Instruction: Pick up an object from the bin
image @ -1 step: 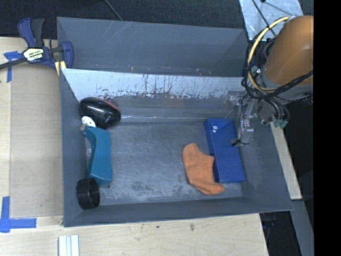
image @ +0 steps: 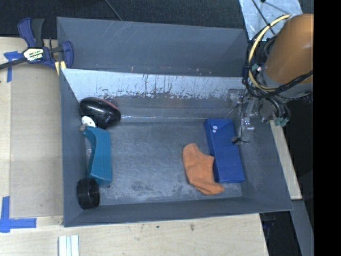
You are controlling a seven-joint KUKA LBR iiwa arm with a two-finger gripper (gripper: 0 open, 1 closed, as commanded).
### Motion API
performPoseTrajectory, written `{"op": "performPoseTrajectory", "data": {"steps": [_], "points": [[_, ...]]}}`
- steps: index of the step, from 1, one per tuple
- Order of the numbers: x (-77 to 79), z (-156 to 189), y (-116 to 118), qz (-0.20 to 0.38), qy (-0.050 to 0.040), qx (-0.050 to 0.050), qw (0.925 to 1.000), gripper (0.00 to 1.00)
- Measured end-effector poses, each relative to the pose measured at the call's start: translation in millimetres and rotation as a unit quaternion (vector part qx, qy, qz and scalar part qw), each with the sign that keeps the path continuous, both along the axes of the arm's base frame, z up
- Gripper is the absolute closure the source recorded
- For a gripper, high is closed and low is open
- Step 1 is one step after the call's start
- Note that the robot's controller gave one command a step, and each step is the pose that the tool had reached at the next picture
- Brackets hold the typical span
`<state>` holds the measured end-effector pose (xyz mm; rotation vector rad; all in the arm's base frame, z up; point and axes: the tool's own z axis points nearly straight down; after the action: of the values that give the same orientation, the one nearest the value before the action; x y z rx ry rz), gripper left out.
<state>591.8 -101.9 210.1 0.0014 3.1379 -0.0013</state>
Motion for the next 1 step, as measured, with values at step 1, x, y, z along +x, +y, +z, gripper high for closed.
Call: {"op": "performPoseTrajectory", "data": {"steps": [1], "points": [[18.8, -46.6, 25.6, 0.006, -0.004, -0.001, 1.0, 0.0]]}}
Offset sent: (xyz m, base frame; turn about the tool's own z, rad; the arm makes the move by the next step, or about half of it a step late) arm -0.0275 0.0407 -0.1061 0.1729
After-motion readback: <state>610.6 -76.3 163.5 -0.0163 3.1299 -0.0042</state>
